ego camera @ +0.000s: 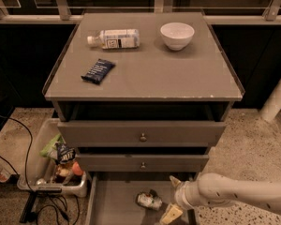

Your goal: Pick 7up can from bottom drawer and place on counter

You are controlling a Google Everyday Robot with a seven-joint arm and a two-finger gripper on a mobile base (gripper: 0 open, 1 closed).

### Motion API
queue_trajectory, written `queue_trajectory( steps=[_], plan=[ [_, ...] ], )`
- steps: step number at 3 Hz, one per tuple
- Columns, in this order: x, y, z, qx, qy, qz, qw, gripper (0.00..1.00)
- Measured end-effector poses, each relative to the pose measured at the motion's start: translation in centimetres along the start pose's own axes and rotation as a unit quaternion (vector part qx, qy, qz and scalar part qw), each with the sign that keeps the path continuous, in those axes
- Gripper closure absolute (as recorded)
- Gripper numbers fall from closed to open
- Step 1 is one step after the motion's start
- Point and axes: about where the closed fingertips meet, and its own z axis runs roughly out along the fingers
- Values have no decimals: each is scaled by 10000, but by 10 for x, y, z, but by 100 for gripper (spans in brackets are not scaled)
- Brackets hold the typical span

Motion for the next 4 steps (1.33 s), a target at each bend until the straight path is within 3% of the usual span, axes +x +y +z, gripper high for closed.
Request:
queue_trajectory(
  steps=[1,2,3,4],
  plan=[
    [4,-24,25,122,-297,-124,9994,0],
    [6,-24,34,53,-302,-99,9995,0],
    [18,-31,63,148,-265,-303,9991,0],
    [39,-38,105,85,-317,-476,9983,0]
  ],
)
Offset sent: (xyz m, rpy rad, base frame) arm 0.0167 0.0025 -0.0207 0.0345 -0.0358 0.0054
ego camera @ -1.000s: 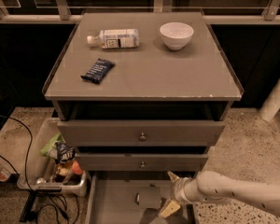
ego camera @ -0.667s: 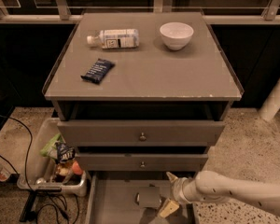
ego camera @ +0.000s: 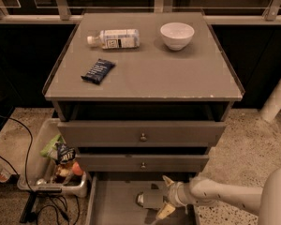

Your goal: Pick 7up can from bottom drawer and place on counter

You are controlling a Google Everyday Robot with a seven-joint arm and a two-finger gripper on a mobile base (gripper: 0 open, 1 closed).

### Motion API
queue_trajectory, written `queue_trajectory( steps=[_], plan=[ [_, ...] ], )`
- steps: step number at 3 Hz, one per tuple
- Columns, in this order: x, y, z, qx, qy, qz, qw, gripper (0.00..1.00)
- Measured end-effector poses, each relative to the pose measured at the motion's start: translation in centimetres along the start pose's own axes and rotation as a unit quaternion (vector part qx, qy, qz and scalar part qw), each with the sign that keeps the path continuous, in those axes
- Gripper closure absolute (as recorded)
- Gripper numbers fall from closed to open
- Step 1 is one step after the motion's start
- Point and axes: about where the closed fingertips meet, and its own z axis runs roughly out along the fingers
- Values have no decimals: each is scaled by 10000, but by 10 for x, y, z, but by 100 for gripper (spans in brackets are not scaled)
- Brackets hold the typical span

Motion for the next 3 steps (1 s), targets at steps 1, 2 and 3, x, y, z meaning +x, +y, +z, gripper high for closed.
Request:
queue_trajectory(
  steps=[1,2,3],
  plan=[
    [22,-7,34,-100,-211,-102,9997,0],
    [40,-11,60,-194,-424,-164,9988,0],
    [52,-10,81,-228,-513,-212,9982,0]
  ],
)
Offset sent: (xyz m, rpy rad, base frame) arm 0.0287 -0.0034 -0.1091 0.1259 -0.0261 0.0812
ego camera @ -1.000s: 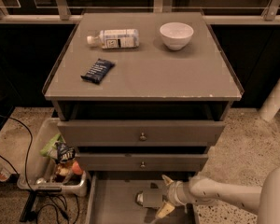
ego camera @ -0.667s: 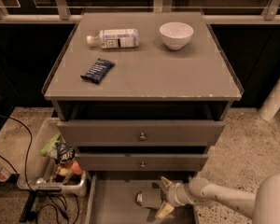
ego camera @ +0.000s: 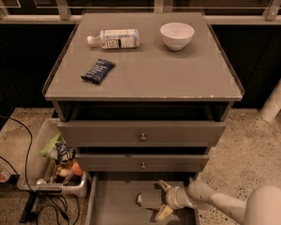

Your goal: Pick 7up can from bottom drawer and place on counter

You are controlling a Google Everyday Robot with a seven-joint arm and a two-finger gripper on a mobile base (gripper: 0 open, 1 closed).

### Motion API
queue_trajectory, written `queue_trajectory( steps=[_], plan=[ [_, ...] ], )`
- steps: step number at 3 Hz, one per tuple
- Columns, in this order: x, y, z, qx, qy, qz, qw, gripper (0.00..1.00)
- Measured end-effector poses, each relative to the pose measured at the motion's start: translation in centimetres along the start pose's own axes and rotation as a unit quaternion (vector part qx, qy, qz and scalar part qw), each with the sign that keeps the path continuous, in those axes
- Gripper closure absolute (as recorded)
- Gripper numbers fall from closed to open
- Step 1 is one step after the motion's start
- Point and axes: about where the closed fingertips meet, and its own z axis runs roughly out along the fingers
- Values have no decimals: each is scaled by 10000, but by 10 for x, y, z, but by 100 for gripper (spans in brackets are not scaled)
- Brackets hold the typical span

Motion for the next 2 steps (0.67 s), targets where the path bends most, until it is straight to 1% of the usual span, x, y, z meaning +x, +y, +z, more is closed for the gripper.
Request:
queue_trajectory(
  steps=[1,2],
  plan=[
    [7,5,15,8,-22,0,10000,0],
    [-3,26,35,-32,-175,74,9998,0]
  ],
)
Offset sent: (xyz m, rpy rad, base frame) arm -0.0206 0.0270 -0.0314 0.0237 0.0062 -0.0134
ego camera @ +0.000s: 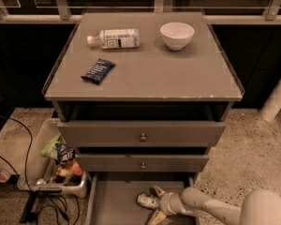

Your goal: Pick 7up can from bottom drawer and place on counter

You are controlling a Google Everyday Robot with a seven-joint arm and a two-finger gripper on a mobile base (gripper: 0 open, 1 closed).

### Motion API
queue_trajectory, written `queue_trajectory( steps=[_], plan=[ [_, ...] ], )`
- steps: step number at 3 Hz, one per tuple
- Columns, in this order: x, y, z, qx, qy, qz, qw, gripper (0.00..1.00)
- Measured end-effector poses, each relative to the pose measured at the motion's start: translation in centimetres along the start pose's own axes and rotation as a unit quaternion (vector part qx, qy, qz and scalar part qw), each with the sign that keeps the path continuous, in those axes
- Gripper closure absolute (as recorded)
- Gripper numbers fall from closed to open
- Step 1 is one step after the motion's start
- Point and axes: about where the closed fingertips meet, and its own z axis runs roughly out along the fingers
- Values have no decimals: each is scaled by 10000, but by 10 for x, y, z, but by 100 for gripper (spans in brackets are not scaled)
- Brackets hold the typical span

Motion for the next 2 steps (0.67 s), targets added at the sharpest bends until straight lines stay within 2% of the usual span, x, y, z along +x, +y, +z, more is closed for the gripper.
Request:
queue_trajectory(
  steps=[1,2],
  plan=[
    [0,0,0,-1,-4,1,10000,2],
    [0,0,0,-2,-4,1,10000,21]
  ],
)
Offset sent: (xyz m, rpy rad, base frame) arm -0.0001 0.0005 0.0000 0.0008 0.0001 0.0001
